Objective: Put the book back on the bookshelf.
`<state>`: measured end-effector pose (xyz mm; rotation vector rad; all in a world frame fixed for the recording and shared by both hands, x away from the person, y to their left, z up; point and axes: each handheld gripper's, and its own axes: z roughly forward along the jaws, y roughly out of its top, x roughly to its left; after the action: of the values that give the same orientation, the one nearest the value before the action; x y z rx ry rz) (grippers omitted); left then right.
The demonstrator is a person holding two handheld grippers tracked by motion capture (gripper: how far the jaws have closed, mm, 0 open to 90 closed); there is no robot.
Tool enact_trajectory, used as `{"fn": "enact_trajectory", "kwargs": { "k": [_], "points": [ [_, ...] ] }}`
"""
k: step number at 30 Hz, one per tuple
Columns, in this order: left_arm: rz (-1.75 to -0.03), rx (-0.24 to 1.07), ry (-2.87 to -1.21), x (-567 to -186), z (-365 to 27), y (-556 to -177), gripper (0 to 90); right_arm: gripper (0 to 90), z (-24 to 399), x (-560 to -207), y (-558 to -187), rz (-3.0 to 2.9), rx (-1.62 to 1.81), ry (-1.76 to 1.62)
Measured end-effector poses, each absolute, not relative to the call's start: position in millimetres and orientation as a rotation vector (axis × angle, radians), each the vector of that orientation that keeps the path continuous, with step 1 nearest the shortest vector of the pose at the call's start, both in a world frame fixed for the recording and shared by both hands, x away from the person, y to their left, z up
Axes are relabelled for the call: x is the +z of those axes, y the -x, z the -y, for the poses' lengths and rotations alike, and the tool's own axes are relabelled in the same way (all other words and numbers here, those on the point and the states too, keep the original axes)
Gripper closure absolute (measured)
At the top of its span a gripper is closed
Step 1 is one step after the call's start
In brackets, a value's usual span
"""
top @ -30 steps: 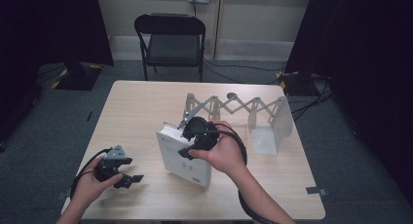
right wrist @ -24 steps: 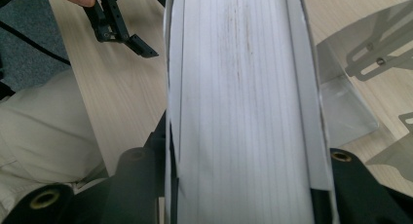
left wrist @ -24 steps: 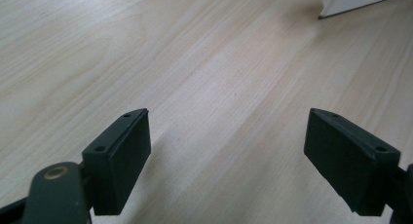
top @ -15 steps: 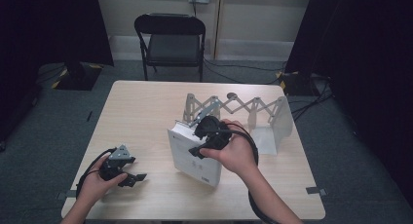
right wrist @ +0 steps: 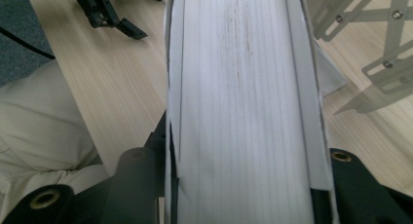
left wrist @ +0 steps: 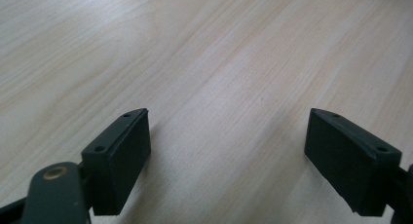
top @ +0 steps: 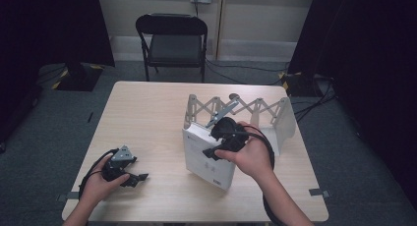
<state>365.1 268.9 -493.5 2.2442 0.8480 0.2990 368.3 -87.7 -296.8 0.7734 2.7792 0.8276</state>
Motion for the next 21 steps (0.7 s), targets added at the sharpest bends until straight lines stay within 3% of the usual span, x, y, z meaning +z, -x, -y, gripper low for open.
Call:
{"fn": "enact_trajectory", "kwargs": {
  "k": [21],
  "points": [
    [-0.796, 0.324, -2.201, -502, -268, -362, 7.0, 53.4, 123, -289, -366, -2.734, 0.808, -0.878]
  ]
}}
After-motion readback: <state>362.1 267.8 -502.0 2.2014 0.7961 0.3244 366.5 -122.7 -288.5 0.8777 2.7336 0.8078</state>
